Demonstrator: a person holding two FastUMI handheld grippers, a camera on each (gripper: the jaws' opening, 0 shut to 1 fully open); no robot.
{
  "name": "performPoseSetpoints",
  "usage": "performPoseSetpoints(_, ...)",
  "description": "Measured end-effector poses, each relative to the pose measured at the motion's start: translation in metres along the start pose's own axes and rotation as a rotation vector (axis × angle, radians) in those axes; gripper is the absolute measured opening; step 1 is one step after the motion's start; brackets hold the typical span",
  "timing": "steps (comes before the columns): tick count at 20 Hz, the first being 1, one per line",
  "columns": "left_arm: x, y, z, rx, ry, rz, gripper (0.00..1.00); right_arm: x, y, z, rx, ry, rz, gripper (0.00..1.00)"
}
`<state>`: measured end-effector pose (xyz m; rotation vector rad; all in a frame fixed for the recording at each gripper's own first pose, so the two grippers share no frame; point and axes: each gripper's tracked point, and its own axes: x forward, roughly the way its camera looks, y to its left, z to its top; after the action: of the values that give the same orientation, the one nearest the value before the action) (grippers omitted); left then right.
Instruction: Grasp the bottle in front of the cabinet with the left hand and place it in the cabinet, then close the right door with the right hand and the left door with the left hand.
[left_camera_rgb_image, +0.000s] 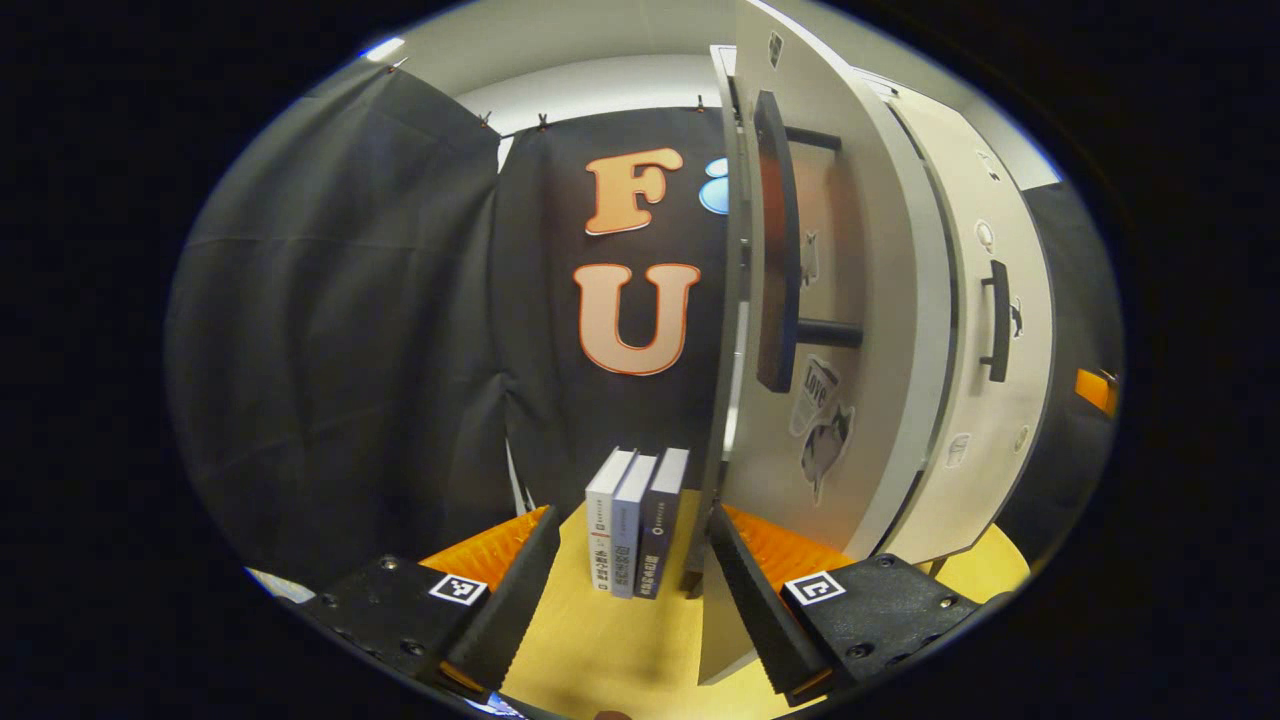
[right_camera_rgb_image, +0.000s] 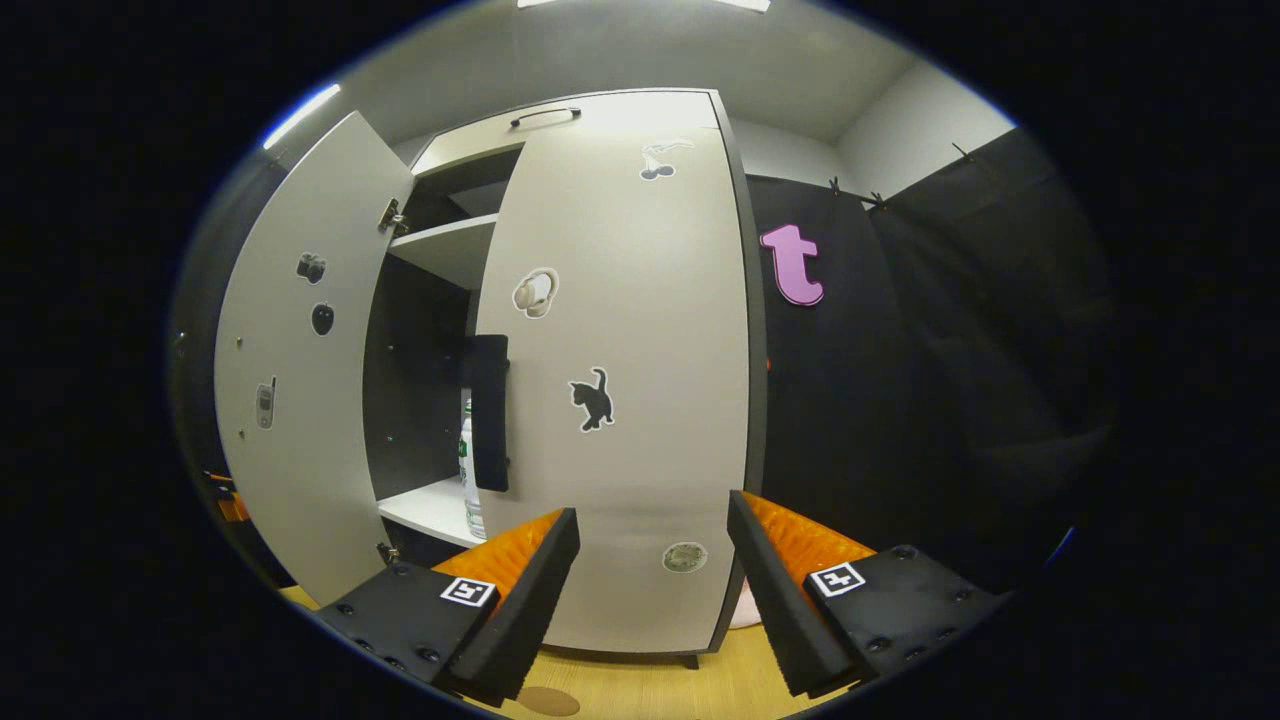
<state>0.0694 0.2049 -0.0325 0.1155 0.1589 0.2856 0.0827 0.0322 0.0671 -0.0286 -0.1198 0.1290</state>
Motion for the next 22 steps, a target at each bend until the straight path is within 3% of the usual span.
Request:
performPoseSetpoints(1, 0.0, -0.009, 0.001, 0.001, -0.002, -0.021, 0.94, -0.004, -0.004, 0.003, -0.012, -0.007, -0.008, 0.98)
performPoseSetpoints(2, 0.0, -0.019, 0.001, 0.003, -0.001, -0.041, 0.94, -0.007, -0.007, 0.006, -0.02, -0.014, -0.017, 0.89)
performPoseSetpoints(3, 0.0, -0.029, -0.001, 0.009, -0.003, -0.061, 0.94, -0.011, -0.011, 0.008, -0.027, -0.02, -0.024, 0.89)
performPoseSetpoints(4, 0.001, -0.038, 0.0, 0.015, -0.005, -0.08, 0.94, -0.014, -0.014, 0.011, -0.032, -0.027, -0.03, 0.98)
performPoseSetpoints(13, 0.016, -0.107, -0.002, 0.026, -0.02, -0.221, 0.91, -0.033, -0.033, 0.015, -0.067, -0.046, -0.076, 0.98)
performPoseSetpoints(17, 0.025, -0.146, 0.002, 0.011, -0.021, -0.309, 0.92, -0.041, -0.046, 0.02, -0.076, -0.057, -0.103, 0.98)
performPoseSetpoints(22, 0.052, -0.191, 0.004, 0.04, -0.019, -0.366, 0.94, -0.054, -0.067, 0.021, -0.089, -0.052, -0.155, 0.98)
